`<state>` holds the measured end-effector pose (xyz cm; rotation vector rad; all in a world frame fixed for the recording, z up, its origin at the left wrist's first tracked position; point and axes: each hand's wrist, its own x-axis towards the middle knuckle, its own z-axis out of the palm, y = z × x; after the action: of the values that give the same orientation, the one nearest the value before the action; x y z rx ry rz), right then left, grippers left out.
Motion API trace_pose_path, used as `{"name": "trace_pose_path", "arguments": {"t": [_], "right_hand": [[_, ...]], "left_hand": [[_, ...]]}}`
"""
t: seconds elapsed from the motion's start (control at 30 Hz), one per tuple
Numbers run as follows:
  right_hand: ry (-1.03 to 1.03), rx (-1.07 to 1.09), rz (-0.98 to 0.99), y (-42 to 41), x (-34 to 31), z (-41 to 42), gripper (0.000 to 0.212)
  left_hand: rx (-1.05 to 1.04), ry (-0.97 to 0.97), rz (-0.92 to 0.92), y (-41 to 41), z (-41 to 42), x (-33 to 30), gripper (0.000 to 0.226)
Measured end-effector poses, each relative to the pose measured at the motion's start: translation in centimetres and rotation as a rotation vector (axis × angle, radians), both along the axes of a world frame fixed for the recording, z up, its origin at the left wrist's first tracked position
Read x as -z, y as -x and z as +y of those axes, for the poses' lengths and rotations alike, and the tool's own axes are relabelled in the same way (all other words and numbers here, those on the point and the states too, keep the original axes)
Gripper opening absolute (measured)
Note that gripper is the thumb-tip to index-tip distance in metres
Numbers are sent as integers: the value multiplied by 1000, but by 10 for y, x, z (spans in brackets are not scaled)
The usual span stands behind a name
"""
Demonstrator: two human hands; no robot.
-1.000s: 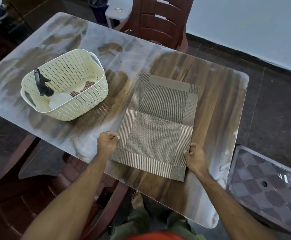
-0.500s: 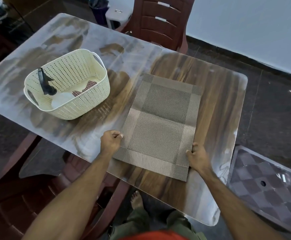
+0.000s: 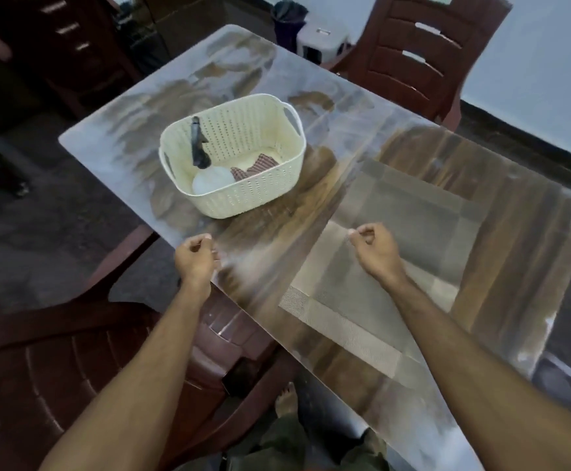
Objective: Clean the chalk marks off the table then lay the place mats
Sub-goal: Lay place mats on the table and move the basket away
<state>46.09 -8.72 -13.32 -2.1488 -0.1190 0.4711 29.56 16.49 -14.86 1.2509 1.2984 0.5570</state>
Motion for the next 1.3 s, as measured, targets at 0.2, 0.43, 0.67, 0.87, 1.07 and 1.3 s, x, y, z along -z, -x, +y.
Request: {"name": "trace_pose_path", "arguments": {"t": [0.2,0.43,0.67,0.87,1.07,1.3], "right_hand": [[-194,24,-31,-59,-28,114,19],[-56,43,-232,-119,-64,187,32],[53,-112,-233,-132,-56,212,35],[72,-98,-258,-135,-51,215,31],[124,-110,-267,-134,-56,215,23],[-14,-27,-126,-121,-74,175,23]], "left_hand": [[-132,-72,-61,-2,75,-39,5],[-17,-151,8,-45,132,-60,10],[30,-143,101,-67,142,-50,17],[48,-108,46,-76,141,-46,17],[73,-89,35,-75,134,-54,15],[111,-140,14,-61,108,-76,18]]}}
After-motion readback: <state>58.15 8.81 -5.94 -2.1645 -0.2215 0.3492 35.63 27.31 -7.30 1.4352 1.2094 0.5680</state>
